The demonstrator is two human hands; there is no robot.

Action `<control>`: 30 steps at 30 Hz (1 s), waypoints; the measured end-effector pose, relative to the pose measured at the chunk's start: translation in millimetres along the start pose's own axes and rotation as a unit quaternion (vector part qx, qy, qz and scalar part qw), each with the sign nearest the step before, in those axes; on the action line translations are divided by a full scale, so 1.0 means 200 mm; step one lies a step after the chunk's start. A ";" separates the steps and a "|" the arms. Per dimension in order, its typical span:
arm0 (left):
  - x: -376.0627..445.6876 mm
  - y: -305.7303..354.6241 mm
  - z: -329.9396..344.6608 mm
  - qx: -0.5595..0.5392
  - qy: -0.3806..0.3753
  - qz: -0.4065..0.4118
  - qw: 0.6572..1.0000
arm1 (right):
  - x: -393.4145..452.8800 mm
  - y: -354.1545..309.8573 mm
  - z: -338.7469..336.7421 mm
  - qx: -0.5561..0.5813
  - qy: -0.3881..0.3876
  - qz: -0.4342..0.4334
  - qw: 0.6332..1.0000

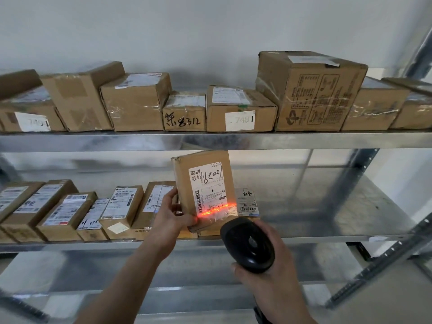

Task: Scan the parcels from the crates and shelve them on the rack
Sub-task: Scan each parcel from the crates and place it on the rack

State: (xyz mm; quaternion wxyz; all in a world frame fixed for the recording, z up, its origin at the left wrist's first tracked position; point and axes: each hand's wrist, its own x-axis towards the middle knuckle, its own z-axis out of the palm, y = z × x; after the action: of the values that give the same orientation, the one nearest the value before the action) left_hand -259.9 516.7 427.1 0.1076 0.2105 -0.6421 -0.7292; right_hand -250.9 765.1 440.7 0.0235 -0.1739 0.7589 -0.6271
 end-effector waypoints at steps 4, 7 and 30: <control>0.03 0.01 -0.02 -0.006 -0.004 -0.007 1.000 | 0.02 -0.01 0.05 0.004 0.017 0.005 1.000; 0.05 0.01 -0.05 -0.003 -0.008 -0.010 1.000 | 0.04 -0.03 0.09 0.002 0.022 0.009 1.000; 0.14 0.00 -0.26 0.000 -0.002 0.010 1.000 | 0.10 -0.10 0.29 0.000 -0.003 0.013 1.000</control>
State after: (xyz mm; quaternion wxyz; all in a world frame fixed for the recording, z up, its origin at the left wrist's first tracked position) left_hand -261.4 459.0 417.4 0.1137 0.2031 -0.6440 -0.7288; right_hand -250.3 701.4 451.6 0.0344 -0.1658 0.7609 -0.6264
